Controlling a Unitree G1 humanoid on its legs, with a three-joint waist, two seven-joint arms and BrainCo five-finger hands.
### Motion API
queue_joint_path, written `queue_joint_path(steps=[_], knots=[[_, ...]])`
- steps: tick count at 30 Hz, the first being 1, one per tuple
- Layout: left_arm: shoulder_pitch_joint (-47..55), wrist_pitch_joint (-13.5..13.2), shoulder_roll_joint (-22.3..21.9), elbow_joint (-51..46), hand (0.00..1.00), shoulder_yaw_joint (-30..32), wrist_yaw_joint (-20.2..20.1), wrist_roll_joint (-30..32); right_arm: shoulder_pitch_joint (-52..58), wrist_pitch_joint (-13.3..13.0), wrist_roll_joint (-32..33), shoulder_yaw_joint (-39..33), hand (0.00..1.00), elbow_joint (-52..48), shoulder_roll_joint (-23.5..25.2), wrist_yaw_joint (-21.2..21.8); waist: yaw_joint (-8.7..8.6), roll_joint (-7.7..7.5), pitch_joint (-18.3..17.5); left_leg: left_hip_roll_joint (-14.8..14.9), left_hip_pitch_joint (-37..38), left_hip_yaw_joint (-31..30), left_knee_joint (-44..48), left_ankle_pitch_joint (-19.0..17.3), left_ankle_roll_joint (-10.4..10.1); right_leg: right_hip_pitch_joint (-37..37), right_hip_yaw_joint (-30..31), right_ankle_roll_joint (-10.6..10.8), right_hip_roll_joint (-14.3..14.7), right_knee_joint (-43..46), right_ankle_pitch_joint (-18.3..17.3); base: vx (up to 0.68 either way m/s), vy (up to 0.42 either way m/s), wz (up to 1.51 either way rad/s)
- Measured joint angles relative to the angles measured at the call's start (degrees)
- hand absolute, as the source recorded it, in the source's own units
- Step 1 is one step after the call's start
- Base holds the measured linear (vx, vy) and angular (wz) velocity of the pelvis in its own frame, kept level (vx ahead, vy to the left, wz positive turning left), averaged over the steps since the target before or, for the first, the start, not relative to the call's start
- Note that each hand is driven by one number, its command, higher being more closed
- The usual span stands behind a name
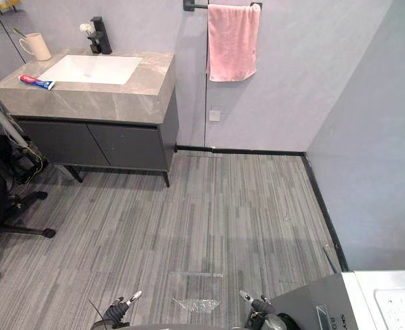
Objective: Pick up the laundry basket with both hands and put the clothes into the washing machine.
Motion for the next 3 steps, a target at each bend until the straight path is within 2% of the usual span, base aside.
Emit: queue_joint_path(steps=[3], knots=[[0.0,-0.1,0.3,0.3,0.00,-1.9,0.0,0.0,0.3,1.0,-2.2,0.2,0.00,1.1,-1.2,0.0,-0.68,0.27,0.0,0.1,0.7,-0.9,-3.1,2.6,-0.2,-0.2,-0.9,0.8,0.2,-0.7,0.4,-0.11,-0.041,0.17]])
